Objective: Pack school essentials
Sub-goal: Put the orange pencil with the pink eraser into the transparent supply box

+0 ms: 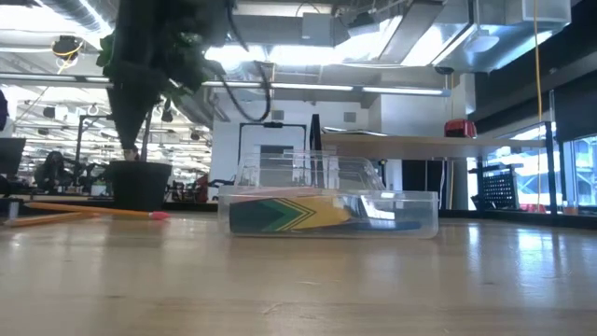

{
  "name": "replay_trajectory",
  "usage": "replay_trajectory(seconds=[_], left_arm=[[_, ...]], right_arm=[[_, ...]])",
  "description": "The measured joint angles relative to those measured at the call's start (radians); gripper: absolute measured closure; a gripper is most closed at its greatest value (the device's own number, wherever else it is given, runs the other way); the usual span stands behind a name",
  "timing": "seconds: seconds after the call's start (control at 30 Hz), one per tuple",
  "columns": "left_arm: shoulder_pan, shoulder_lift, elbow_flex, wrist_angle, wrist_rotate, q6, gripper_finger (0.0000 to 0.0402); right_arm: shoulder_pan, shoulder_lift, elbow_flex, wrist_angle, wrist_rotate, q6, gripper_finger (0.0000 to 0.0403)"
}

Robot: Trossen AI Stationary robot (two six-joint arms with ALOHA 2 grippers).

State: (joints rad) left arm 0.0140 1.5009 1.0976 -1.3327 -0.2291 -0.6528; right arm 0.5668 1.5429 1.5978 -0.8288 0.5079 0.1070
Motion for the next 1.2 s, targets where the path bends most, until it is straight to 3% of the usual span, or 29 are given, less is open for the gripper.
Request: replay_trajectory(seconds=[0.27, 0.53, 1.0, 1.2], left_arm=[[0.114, 0.001, -0.136, 0.100, 0.023, 0.127, 0.0007], [0.147, 0.001, -0.248, 0.195, 0.085, 0.227, 0.0007], [0.178, 0.001, -0.273, 0.297, -0.038, 0.283, 0.0007], [0.207, 0.001, -0.273, 0.303, -0.043, 0.339, 0.0007]], right_arm=[[-0.001, 0.000, 0.000, 0.010, 0.033, -0.006, 0.0334], [-0.001, 0.000, 0.000, 0.009, 0.032, -0.006, 0.0334], [-0.001, 0.000, 0.000, 0.010, 0.031, -0.003, 0.0334], [-0.001, 0.000, 0.000, 0.010, 0.031, -0.003, 0.0334]])
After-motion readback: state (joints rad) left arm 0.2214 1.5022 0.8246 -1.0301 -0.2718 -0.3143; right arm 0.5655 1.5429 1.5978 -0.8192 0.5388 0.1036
